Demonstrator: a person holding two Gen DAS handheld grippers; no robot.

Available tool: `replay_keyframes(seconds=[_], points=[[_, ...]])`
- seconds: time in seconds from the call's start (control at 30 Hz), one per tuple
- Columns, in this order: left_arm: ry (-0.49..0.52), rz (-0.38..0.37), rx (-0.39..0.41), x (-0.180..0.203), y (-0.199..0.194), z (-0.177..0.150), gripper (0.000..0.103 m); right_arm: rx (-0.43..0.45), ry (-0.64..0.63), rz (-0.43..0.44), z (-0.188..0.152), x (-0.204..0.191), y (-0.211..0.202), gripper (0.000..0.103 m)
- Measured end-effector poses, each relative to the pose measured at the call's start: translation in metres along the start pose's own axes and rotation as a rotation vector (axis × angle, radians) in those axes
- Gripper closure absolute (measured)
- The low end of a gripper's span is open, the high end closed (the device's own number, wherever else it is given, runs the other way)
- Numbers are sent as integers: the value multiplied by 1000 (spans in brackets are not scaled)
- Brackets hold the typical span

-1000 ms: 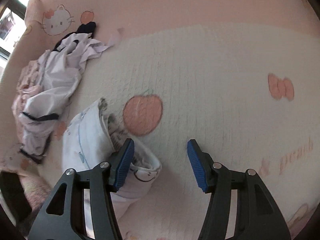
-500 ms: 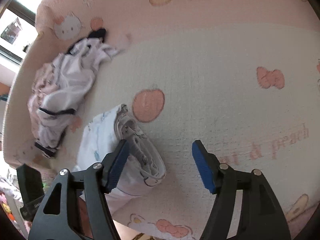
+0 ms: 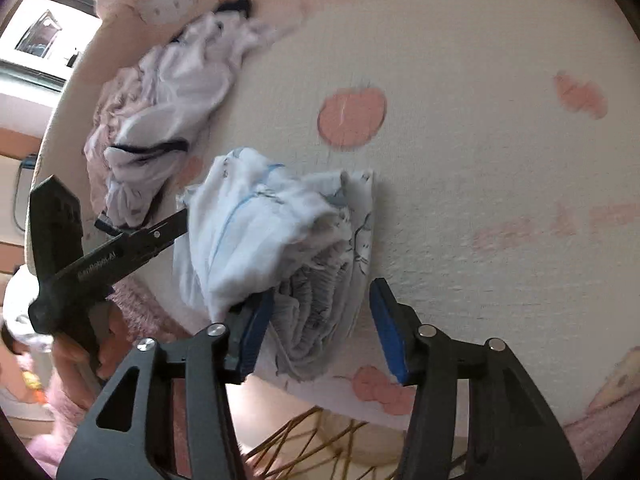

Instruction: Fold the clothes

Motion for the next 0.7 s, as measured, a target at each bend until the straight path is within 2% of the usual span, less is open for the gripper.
replay_keyframes(seconds=[0.03,0.1,0.23,0.4,0.47,0.5,0.57,0.63,0.7], points=[[-5,-14,-6,-1,0,1,49,51,-9,-24,-1,-1,-10,40],[-13,-27,-26,-4,4,1,47,116,-11,-8,-1,-1,-21,31],[11,10,-26,-5,8,-8,47,129,16,69,3,0,-25,29],[23,44,-1,-4,10,-12,47,199,-17,54,3,-7,-38,29],[20,44,1,-4,11,-12,47,305,-24,-31,2,-5,-55,28],[25,44,4,-3,11,-13,47,328,-21,-20,3,-3,-60,27],[38,46,9,-1,10,-14,47,298,-38,91,4,-8,-59,27],[51,47,15,1,10,-14,47,225,-108,115,-1,-23,-41,24],[65,38,15,5,10,-16,48,162,-158,-8,-7,-28,-16,24]])
Point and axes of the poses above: each gripper's, at about its wrist camera, not at the fingertips, and y roughly the way its jaws point, x to its right, z to its top, the point moved 1 cm from there along y, roughly the way its jaws point, and after that the axes turned 15 degrees about z, right-handed, at the moved point
